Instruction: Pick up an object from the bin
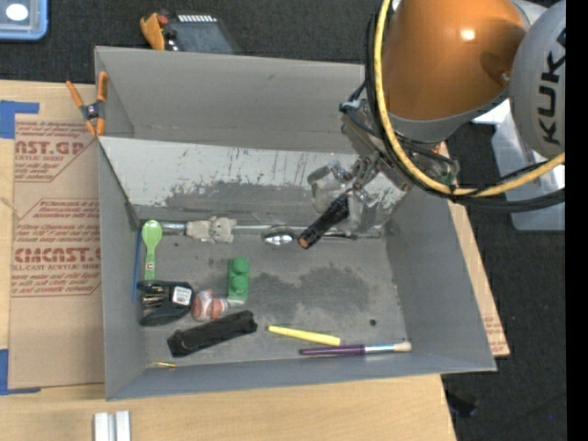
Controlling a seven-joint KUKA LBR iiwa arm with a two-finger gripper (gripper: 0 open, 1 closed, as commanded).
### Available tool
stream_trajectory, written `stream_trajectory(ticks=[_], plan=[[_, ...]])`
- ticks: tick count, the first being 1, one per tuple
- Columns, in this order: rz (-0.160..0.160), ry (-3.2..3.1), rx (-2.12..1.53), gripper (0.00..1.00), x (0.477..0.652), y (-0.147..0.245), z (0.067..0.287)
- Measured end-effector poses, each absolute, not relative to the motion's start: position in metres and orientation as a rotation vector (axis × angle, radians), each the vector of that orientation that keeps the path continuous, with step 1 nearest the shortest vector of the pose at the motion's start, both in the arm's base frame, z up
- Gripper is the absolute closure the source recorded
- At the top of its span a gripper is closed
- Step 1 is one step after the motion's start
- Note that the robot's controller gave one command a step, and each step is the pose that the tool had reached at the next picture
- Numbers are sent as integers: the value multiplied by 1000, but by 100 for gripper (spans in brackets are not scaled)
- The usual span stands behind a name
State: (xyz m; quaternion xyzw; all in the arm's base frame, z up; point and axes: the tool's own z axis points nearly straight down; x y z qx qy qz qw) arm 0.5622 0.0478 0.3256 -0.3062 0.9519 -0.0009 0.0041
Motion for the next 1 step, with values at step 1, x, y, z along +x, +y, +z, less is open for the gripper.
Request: stream_trajectory(ticks=[1], plan=[[0, 2889, -1213, 100, 588, 41, 320]])
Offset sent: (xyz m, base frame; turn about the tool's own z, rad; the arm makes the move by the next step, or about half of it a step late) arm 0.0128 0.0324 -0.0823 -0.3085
